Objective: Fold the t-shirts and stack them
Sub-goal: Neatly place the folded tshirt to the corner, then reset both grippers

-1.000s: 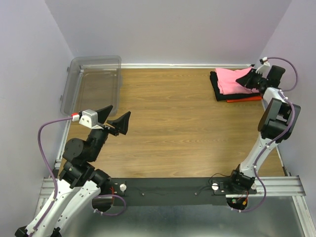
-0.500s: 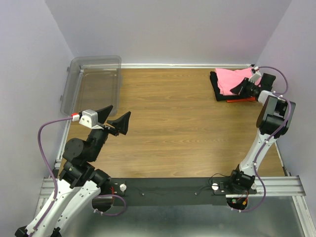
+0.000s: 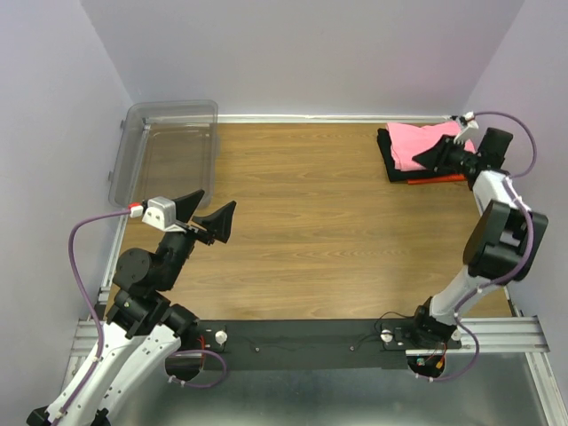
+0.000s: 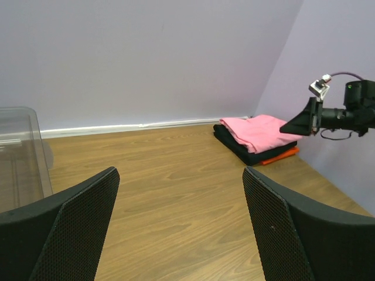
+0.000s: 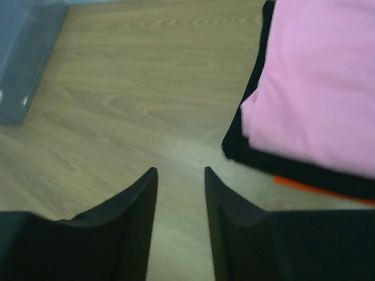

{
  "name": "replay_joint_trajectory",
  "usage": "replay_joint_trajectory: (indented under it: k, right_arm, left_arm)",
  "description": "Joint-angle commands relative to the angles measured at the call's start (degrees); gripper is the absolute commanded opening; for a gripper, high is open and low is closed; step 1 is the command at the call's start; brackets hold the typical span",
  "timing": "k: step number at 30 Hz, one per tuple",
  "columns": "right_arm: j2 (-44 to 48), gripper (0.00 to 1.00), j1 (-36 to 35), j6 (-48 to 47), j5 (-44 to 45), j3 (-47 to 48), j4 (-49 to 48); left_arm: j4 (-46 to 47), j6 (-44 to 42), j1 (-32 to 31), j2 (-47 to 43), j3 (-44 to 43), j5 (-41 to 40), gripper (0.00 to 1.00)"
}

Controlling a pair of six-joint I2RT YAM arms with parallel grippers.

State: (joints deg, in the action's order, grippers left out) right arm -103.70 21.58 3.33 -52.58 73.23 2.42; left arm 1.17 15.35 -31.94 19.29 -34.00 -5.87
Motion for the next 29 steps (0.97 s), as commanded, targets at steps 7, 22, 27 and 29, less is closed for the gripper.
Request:
replay_joint_trajectory:
  k: [7,22,27,29]
  right_arm:
    - [39.7,0.98,1.2,-21.7,29.0,-26.1,8.4]
    - [56.7,1.00,1.8,3.7,49.6,-27.1,6.0]
    - [56.1,1.00,1.9,1.6,51.7,-27.3,6.1]
    - [55.7,1.00,1.9,1.2,50.7,-27.4,6.0]
  left_arm:
    - [-5.8,7.5,0.8,5.0,-2.3,-11.8,0.98]
    - [-5.6,0.0,5.7,11.9,-4.3,-5.7,0.98]
    - [-5.8,-0.7,5.8,10.2,-3.0,-5.9,0.98]
    - [-5.7,-0.6,5.7,10.0,-2.8,-6.0,0.98]
